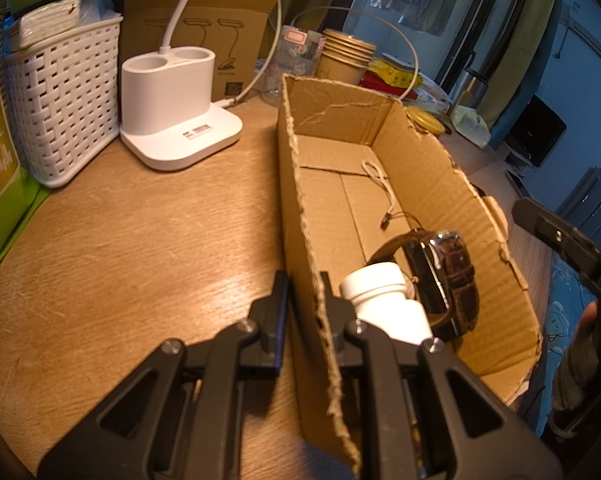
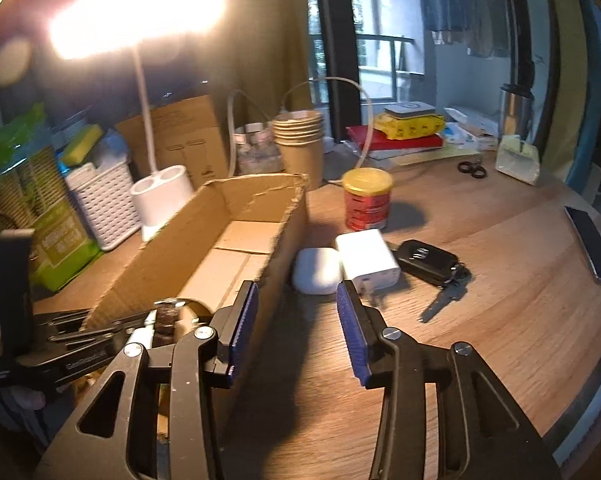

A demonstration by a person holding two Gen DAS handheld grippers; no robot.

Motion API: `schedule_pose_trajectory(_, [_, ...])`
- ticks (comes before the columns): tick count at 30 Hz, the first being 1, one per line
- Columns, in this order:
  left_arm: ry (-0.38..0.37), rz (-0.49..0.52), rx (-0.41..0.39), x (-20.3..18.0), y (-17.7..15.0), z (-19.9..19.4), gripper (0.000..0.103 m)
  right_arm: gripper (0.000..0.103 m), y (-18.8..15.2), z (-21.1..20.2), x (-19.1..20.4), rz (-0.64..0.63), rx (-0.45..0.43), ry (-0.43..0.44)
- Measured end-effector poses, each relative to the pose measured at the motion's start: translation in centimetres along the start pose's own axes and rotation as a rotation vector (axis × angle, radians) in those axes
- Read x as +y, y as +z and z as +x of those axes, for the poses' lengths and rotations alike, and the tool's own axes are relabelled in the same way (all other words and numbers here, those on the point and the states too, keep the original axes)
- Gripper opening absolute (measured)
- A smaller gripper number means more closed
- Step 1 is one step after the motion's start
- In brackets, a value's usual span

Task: Organize rigid objects
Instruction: 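Move the right gripper to the black car key fob and grasp it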

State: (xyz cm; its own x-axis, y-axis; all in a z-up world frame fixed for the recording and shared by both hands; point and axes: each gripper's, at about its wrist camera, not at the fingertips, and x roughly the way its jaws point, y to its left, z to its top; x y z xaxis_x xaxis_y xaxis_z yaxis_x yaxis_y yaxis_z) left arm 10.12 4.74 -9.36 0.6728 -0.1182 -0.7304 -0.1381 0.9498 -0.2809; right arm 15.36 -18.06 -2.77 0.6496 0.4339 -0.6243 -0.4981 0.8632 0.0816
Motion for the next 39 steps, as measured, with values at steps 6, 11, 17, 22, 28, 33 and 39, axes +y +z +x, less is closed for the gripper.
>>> schedule_pose_trajectory(6, [0.0,0.0,0.0,0.0,0.0,0.0,0.014,0.045,0.2,1.4,-1.4,0.006,0.014,-0.055])
schedule_pose_trajectory(11, [0.0,0.0,0.0,0.0,0.0,0.0,0.014,0.045,0.4,2.7,-2.6,-0.001,0.03,-0.091])
schedule_pose_trajectory(17, [0.0,0.0,0.0,0.0,0.0,0.0,0.014,0.055,0.9,3.9,-4.9,0.002,0.043,-0.15])
schedule_pose_trajectory(22, [-0.001,0.0,0.001,0.0,0.0,0.0,0.014,0.056,1.4,4.9,-6.6,-0.011,0.054,-0.184])
schedule_pose_trajectory(28, [0.0,0.0,0.0,0.0,0.0,0.0,0.014,0.056,2.1,6.4,-8.5,-0.044,0.073,-0.215])
schedule_pose_trajectory(33, [0.0,0.0,0.001,0.0,0.0,0.0,0.014,0.056,2.2,8.0,-9.2,-0.064,0.102,-0.196])
schedule_pose_trajectory(39, [0.0,0.0,0.0,0.0,0.0,0.0,0.014,0.056,2.1,9.4,-9.4,-0.08,0.124,-0.189])
